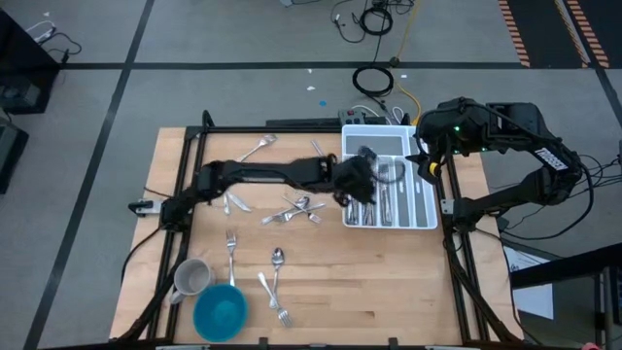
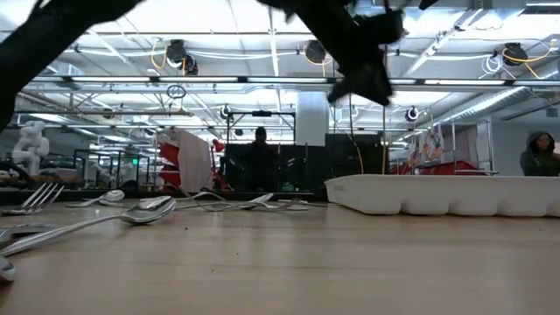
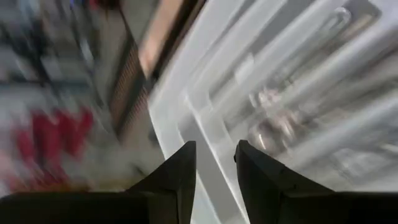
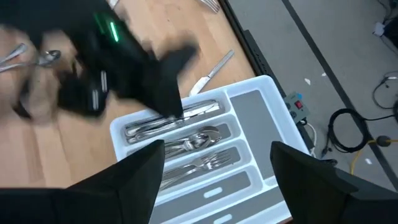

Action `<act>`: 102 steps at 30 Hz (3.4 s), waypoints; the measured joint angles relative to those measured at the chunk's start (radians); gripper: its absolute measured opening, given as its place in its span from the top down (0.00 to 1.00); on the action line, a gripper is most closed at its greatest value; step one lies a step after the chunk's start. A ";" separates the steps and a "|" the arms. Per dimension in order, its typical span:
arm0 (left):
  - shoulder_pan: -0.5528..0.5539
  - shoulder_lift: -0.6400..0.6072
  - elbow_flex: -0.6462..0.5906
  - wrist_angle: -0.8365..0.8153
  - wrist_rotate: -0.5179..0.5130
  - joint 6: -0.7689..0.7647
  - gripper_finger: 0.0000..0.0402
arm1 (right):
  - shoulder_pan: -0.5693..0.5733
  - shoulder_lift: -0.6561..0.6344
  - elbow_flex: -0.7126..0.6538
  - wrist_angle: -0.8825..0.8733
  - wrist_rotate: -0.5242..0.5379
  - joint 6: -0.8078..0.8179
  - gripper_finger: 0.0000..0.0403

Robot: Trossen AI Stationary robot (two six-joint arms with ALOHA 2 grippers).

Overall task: Sort silverware
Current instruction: Put the spoon into the silverware tray

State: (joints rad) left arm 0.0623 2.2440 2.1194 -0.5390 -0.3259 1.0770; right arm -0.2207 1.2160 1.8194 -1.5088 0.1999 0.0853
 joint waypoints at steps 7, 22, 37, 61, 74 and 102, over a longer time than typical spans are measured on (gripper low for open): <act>0.050 -0.234 0.001 -0.562 0.161 -0.656 0.71 | 0.000 0.000 0.000 -0.002 0.018 0.004 0.29; 0.133 -0.534 -0.526 -0.566 0.386 -0.906 0.71 | 0.000 0.000 0.000 -0.001 0.036 0.063 0.29; -0.236 -0.872 -1.101 -0.046 0.342 -1.359 0.71 | 0.000 0.000 0.000 0.040 0.034 0.074 0.29; -0.091 -0.815 -1.418 0.344 0.744 -1.538 0.70 | 0.000 0.000 0.000 0.041 0.009 0.087 0.29; -0.131 -0.664 -1.418 0.390 0.736 -1.455 0.70 | 0.000 0.000 0.000 0.040 0.006 0.087 0.29; -0.113 -0.610 -1.373 0.395 0.672 -1.454 0.70 | 0.000 0.000 0.000 0.038 0.006 0.087 0.29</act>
State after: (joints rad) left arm -0.0509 1.6344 0.7467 -0.1439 0.3465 -0.3770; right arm -0.2207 1.2160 1.8191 -1.4704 0.2063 0.1719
